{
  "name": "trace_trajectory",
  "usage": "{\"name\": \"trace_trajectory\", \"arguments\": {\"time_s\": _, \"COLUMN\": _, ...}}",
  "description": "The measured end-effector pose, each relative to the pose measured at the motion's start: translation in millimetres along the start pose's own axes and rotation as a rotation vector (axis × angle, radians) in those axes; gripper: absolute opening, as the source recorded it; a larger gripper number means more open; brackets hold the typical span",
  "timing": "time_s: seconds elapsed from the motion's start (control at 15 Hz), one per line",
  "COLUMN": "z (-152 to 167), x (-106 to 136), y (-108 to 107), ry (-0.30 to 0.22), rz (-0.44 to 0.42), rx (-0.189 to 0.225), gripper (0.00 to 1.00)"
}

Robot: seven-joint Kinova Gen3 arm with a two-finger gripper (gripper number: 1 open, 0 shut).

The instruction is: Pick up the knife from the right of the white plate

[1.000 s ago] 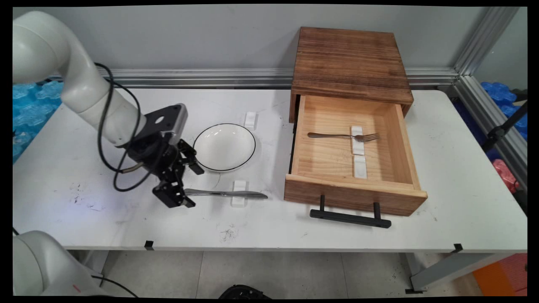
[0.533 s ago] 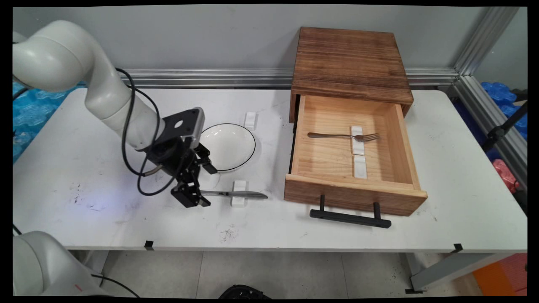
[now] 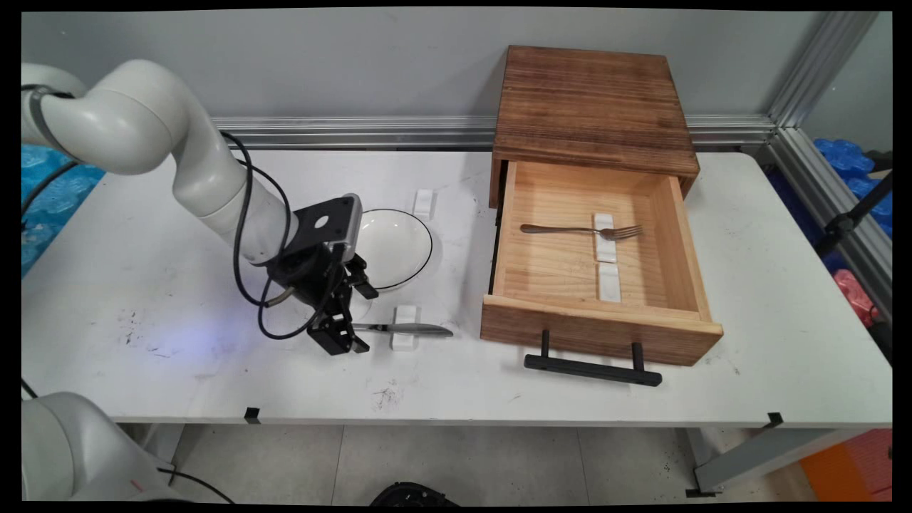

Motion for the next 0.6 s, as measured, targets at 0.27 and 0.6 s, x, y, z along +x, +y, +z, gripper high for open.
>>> {"name": "trace_trajectory", "arguments": {"time_s": 0.27, "z": 11, "x": -1, "y": -5, "ry": 0.0, "rz": -0.002, "rx": 0.0, "gripper": 1.0}}
{"name": "trace_trajectory", "arguments": {"time_s": 0.6, "z": 18, "x": -4, "y": -9, "ry": -0.002, "rz": -0.001, "rx": -0.003, "gripper": 1.0}}
